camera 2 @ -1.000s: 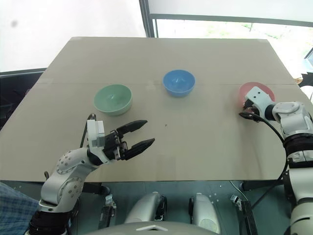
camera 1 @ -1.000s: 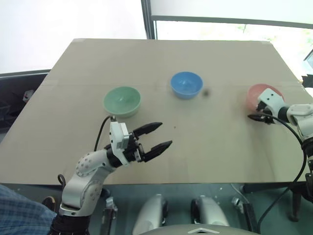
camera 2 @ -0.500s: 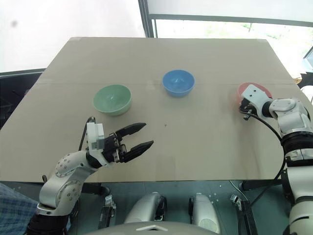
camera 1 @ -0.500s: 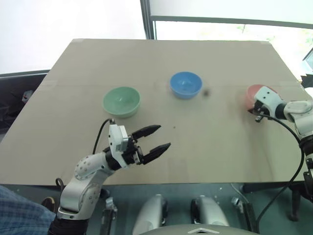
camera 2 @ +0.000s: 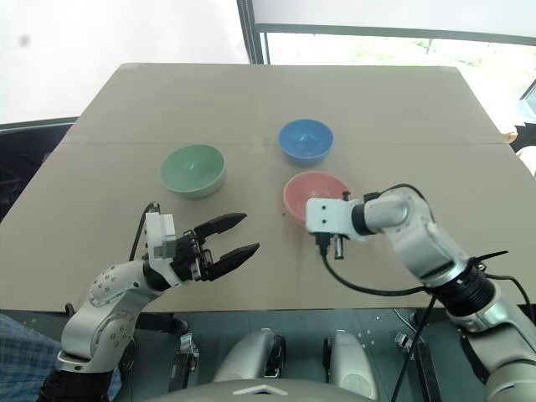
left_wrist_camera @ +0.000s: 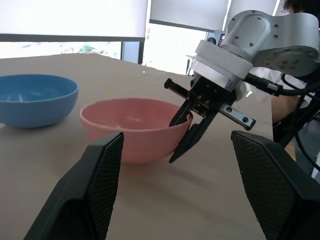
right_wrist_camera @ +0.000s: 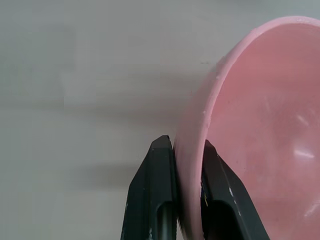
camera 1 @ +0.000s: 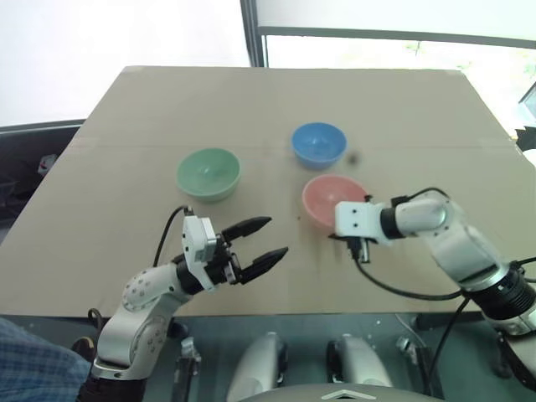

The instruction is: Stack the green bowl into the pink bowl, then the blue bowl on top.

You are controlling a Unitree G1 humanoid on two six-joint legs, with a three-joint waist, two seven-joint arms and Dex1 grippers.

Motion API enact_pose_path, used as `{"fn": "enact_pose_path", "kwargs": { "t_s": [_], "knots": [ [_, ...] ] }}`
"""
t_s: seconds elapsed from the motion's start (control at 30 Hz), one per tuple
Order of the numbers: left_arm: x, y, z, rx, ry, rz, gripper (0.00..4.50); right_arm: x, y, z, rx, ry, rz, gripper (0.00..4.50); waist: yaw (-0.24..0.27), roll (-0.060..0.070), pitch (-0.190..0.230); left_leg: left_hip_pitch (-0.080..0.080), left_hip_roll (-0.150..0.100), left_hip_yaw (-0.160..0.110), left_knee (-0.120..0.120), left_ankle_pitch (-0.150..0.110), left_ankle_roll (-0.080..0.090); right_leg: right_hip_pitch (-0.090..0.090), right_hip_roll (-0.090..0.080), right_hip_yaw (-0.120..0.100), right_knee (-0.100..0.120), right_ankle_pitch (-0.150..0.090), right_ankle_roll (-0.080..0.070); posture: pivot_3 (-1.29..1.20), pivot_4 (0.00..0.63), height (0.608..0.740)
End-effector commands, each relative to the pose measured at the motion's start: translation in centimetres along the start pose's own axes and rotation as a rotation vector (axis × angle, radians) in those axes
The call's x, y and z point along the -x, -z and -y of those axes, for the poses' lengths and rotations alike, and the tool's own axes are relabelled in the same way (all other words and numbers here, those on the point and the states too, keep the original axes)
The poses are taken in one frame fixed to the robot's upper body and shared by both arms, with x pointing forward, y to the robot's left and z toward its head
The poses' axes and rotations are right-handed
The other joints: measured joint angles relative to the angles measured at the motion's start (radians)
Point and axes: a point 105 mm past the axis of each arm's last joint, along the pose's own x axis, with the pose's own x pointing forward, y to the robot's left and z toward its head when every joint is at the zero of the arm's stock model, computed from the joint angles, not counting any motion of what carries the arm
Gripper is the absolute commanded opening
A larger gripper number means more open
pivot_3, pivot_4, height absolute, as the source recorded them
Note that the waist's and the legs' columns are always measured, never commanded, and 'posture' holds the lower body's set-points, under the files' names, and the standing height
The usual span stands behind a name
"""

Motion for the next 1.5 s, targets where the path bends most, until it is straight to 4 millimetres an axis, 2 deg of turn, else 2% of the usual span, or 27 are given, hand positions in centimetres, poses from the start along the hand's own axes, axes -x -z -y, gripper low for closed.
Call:
{"fn": "enact_pose_path", "kwargs": {
  "t_s": [0.03, 0.1, 0.17, 0.2, 0.27, 0.47, 0.6, 0.7, 0.83, 0.97, 1.03, 1.2, 1.33, 1.5],
  "knots": [
    [-0.1, -0.9, 0.3, -0.038, 0.009, 0.027, 3.65, 0.3, -1.3, 0.7, 0.063, 0.038, -0.002, 0.07, 0.002, 0.0, 0.0, 0.0, 0.0, 0.0, 0.0, 0.0, 0.0, 0.0, 0.0, 0.0, 0.0, 0.0, 0.0, 0.0, 0.15, 0.74],
    [-0.1, -0.9, 0.3, -0.038, 0.007, 0.028, 3.65, 0.2, -1.3, 0.6, 0.089, 0.032, -0.007, 0.07, 0.005, 0.0, 0.0, 0.0, 0.0, 0.0, 0.0, 0.001, -0.001, 0.0, 0.0, 0.0, 0.0, 0.0, 0.0, 0.0, 0.15, 0.74],
    [-0.1, -0.8, 0.3, -0.037, 0.004, 0.029, 3.65, 0.2, -1.4, 0.7, 0.108, 0.044, 0.0, 0.82, 0.004, 0.0, 0.0, 0.0, 0.0, 0.0, 0.0, 0.001, -0.002, 0.0, 0.0, 0.0, 0.0, 0.0, 0.0, 0.0, 0.15, 0.74],
    [-0.1, -0.8, 0.3, -0.036, 0.003, 0.03, 3.65, 0.2, -1.6, 0.8, 0.116, 0.055, 0.009, 1.02, 0.004, 0.0, 0.0, 0.0, 0.0, 0.0, 0.0, 0.001, -0.002, 0.0, 0.0, 0.0, 0.0, 0.0, 0.0, 0.0, 0.15, 0.74],
    [-0.2, -0.8, 0.3, -0.034, -0.001, 0.032, 3.65, 0.3, -2.1, 1.1, 0.111, 0.079, 0.041, 2.02, 0.004, 0.0, 0.0, 0.0, 0.0, 0.0, 0.0, 0.001, -0.002, 0.0, 0.0, 0.0, 0.0, 0.0, 0.0, 0.0, 0.15, 0.74],
    [-0.4, -0.9, 0.1, -0.033, -0.005, 0.038, 3.65, 1.4, -2.5, 1.5, 0.072, 0.09, 0.065, 4.46, 0.005, 0.0, 0.0, 0.0, 0.0, 0.0, 0.0, 0.001, -0.002, 0.0, 0.0, 0.0, 0.0, 0.0, 0.0, 0.0, 0.15, 0.74],
    [-0.5, -0.9, 0.0, -0.032, -0.004, 0.037, 3.65, 2.9, -3.0, 2.0, 0.011, 0.101, 0.096, 4.46, 0.005, 0.0, 0.0, 0.0, 0.0, 0.0, 0.0, 0.001, -0.001, 0.0, 0.0, 0.0, 0.0, 0.0, 0.0, 0.0, 0.15, 0.74],
    [-0.6, -0.9, -0.9, -0.013, -0.058, 0.041, 3.65, 4.5, -3.9, 3.2, -0.106, 0.147, 0.187, 4.46, 0.005, 0.0, 0.0, 0.0, 0.0, 0.0, 0.0, 0.0, 0.0, 0.0, 0.0, 0.0, 0.0, 0.0, 0.0, 0.0, 0.15, 0.74],
    [-0.9, -0.9, -3.6, -0.077, -0.227, -0.006, 3.65, 6.3, -2.2, 3.9, -0.277, 0.2, 0.241, 4.46, 0.009, -0.001, 0.0, 0.0, 0.0, -0.001, 0.0, -0.001, 0.002, 0.0, 0.0, -0.001, 0.0, 0.0, 0.0, 0.0, 0.15, 0.74],
    [-1.0, -1.7, -5.2, -0.108, -0.34, -0.015, 3.65, 9.2, -1.6, 3.9, -0.405, 0.218, 0.401, 4.46, 0.008, -0.001, 0.0, -0.001, 0.0, -0.001, 0.0, -0.001, 0.002, 0.0, 0.0, -0.001, 0.0, 0.0, 0.0, 0.0, 0.15, 0.74],
    [-0.9, -2.0, -6.4, -0.133, -0.406, -0.039, 3.65, 10.6, -0.4, 4.1, -0.467, 0.261, 0.421, 4.46, 0.006, -0.001, 0.0, -0.001, 0.0, -0.001, -0.001, 0.0, 0.001, 0.0, 0.0, -0.001, -0.001, 0.0, 0.0, 0.0, 0.15, 0.74],
    [-0.7, -2.2, -8.9, -0.163, -0.518, -0.116, 3.65, 14.6, 1.0, 3.9, -0.55, 0.292, 0.539, 4.46, 0.009, -0.001, 0.0, -0.001, 0.0, -0.001, -0.001, -0.001, 0.003, 0.001, 0.0, -0.001, 0.0, 0.0, 0.0, 0.0, 0.15, 0.74],
    [0.3, -1.7, -10.7, -0.236, -0.602, -0.222, 3.65, 17.9, 1.0, 3.2, -0.586, 0.311, 0.643, 4.46, 0.007, -0.001, 0.0, -0.001, 0.0, -0.001, -0.001, -0.002, 0.003, 0.001, 0.0, -0.001, 0.0, 0.0, 0.0, 0.0, 0.15, 0.74],
    [2.1, -1.0, -13.1, -0.276, -0.72, -0.32, 3.65, 20.1, 1.0, 2.2, -0.61, 0.353, 0.696, 4.46, 0.008, -0.001, 0.0, -0.001, 0.0, -0.001, -0.001, -0.002, 0.004, 0.001, 0.0, -0.001, -0.001, 0.0, 0.0, 0.0, 0.15, 0.74]
  ]
}}
